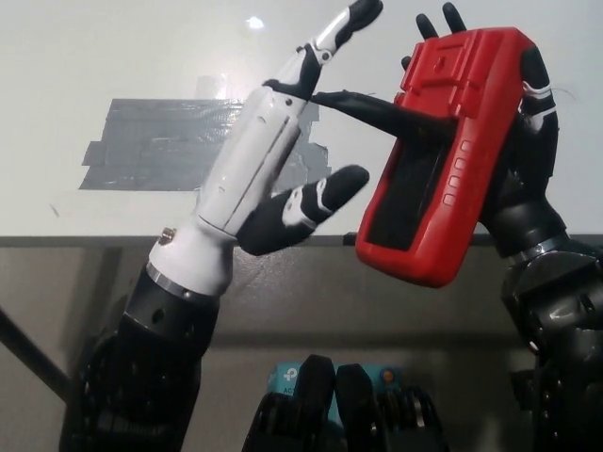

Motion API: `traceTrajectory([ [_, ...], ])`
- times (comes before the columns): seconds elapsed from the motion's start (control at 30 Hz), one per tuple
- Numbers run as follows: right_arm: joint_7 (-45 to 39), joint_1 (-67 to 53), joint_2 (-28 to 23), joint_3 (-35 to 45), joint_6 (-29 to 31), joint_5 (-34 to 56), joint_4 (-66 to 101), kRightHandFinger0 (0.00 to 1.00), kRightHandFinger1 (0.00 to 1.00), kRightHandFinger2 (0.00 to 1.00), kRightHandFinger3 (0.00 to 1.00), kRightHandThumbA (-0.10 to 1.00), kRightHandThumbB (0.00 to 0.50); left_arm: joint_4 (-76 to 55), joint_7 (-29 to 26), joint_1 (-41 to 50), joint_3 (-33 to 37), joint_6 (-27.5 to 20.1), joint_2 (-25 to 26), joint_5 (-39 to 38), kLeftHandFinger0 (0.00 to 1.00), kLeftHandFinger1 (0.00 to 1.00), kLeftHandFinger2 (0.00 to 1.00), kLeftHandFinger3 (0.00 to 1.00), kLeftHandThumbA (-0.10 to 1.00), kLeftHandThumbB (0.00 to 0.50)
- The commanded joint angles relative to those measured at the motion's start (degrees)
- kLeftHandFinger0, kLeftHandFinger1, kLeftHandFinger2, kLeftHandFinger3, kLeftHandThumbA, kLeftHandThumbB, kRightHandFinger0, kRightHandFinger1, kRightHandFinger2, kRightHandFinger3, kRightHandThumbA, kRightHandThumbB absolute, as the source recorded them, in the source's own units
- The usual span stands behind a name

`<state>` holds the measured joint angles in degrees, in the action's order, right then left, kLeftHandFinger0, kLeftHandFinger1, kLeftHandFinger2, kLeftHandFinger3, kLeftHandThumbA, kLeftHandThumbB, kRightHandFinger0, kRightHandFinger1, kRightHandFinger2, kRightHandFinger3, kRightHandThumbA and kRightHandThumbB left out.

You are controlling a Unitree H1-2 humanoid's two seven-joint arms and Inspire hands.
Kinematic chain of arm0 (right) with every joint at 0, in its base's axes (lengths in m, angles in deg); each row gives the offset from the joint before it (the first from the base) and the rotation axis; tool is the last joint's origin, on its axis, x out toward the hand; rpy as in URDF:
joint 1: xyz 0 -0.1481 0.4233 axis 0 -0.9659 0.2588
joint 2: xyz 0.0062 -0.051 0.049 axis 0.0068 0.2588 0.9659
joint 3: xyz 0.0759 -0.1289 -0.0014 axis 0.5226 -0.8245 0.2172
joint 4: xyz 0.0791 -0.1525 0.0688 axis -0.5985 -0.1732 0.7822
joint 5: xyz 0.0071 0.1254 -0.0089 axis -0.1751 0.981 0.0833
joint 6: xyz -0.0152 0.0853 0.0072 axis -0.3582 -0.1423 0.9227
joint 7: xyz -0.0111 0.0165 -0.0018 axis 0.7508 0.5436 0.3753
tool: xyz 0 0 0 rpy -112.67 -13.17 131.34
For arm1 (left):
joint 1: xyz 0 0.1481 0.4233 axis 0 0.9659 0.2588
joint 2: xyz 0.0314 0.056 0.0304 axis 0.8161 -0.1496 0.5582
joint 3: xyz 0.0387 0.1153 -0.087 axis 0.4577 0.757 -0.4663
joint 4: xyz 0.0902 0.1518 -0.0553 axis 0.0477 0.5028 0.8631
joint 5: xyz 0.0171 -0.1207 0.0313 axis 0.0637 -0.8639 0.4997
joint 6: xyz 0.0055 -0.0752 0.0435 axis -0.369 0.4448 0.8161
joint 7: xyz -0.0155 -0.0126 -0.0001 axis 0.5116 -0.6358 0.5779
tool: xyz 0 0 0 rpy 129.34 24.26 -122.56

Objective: The robot first picks the multimeter with right hand and then unfolds the black stand on the back of it using left hand

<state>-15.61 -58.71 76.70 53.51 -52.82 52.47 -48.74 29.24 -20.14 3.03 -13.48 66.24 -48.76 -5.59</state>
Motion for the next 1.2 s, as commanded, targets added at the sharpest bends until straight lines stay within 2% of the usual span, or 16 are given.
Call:
traceTrajectory([
  [0.0,-0.5,3.64,0.14,0.76,0.38,2.14,1.96,0.0,0.15,0.79,0.75,-0.1,0.145,-1.86,0.84,0.11,1.28,-2.22,-0.38,1.0,1.0,1.0,1.0,1.0,1.0,0.378],
  [0.27,0.28,4.06,-0.17,1.02,0.32,1.95,3.01,0.0,0.13,0.78,0.71,-0.1,0.151,-2.11,1.2,1.65,2.47,-3.42,-0.05,1.4,1.0,1.0,1.0,1.0,1.0,0.379],
  [0.37,-0.04,4.57,-0.33,1.12,0.27,2.65,3.43,0.0,0.24,0.9,0.79,-0.1,0.14,-2.01,0.95,2.33,2.36,-3.86,0.01,1.37,1.0,1.0,1.0,1.0,1.0,0.362],
  [0.4,0.01,4.67,-0.38,1.17,0.27,2.79,3.68,0.0,0.25,0.91,0.79,-0.1,0.143,-1.93,0.86,2.62,2.38,-4.04,-0.01,1.42,1.0,1.0,1.0,1.0,1.0,0.36],
  [0.43,-0.36,4.82,-0.49,1.23,0.32,3.03,3.74,0.0,0.28,0.93,0.83,-0.1,0.117,-1.87,0.8,2.86,2.39,-4.14,-0.07,1.56,1.0,1.0,1.0,1.0,1.0,0.359],
  [0.5,-0.43,5.37,-0.76,1.45,0.41,3.33,3.91,0.0,0.32,0.91,0.87,-0.1,0.118,-1.64,0.6,3.46,2.44,-4.72,-0.29,1.58,1.0,1.0,1.0,1.0,1.0,0.347],
  [0.53,-0.11,5.74,-0.77,1.64,0.4,3.81,4.05,0.0,0.32,0.91,0.82,-0.1,0.119,-1.68,0.67,3.83,2.47,-4.69,-0.41,1.36,1.0,1.0,1.0,1.0,1.0,0.347],
  [0.6,1.8,6.57,-0.52,1.98,0.75,3.78,5.06,0.0,0.28,0.84,0.61,-0.1,0.146,-1.64,0.61,4.55,2.57,-4.82,-0.64,1.13,1.0,1.0,1.0,1.0,1.0,0.352],
  [0.67,3.01,7.14,-0.39,2.18,0.93,3.77,5.85,0.0,0.26,0.82,0.59,-0.1,0.139,-1.65,0.58,4.95,2.69,-5.02,-0.75,1.43,1.0,1.0,1.0,1.0,1.0,0.353],
  [0.7,4.98,7.7,-0.03,2.59,0.82,4.95,6.59,0.0,0.25,0.85,0.66,-0.1,0.137,-1.71,0.51,5.35,2.78,-4.89,-0.98,1.66,1.0,1.0,1.0,1.0,1.0,0.362],
  [0.77,5.75,8.09,0.17,2.68,1.07,4.65,7.32,0.0,0.25,0.87,0.7,-0.1,0.126,-1.77,0.53,5.68,2.84,-4.76,-1.16,1.76,1.0,1.0,1.0,1.0,1.0,0.367],
  [0.87,7.01,9.42,1.04,3.15,2.15,5.07,8.83,0.0,0.26,0.86,0.85,-0.1,0.102,-1.84,0.54,6.53,3.05,-4.96,-1.54,2.01,1.0,1.0,1.0,1.0,1.0,0.369],
  [0.9,7.58,10.59,1.54,3.35,2.43,6.31,9.03,0.0,0.34,0.9,0.94,-0.1,0.092,-1.76,0.49,6.51,2.89,-5.19,-1.52,1.92,1.0,1.0,1.0,1.0,1.0,0.365],
  [0.93,7.95,11.02,1.8,3.46,2.62,6.74,9.36,0.0,0.35,0.9,0.98,-0.1,0.087,-1.75,0.54,6.59,2.89,-5.18,-1.59,1.78,1.0,1.0,1.0,1.0,1.0,0.366],
  [1.03,9.41,12.38,2.75,3.77,3.6,7.11,10.69,0.0,0.4,0.88,1.0,-0.1,0.076,-1.8,0.68,6.94,2.98,-5.33,-1.83,2.01,1.0,1.0,1.0,1.0,1.0,0.361],
  [1.17,13.46,14.05,5.23,4.08,5.55,5.9,12.69,0.0,0.38,0.8,1.0,-0.1,0.066,-2.26,0.6,7.39,3.1,-4.86,-2.45,2.12,1.0,1.0,1.0,1.0,1.0,0.359],
])
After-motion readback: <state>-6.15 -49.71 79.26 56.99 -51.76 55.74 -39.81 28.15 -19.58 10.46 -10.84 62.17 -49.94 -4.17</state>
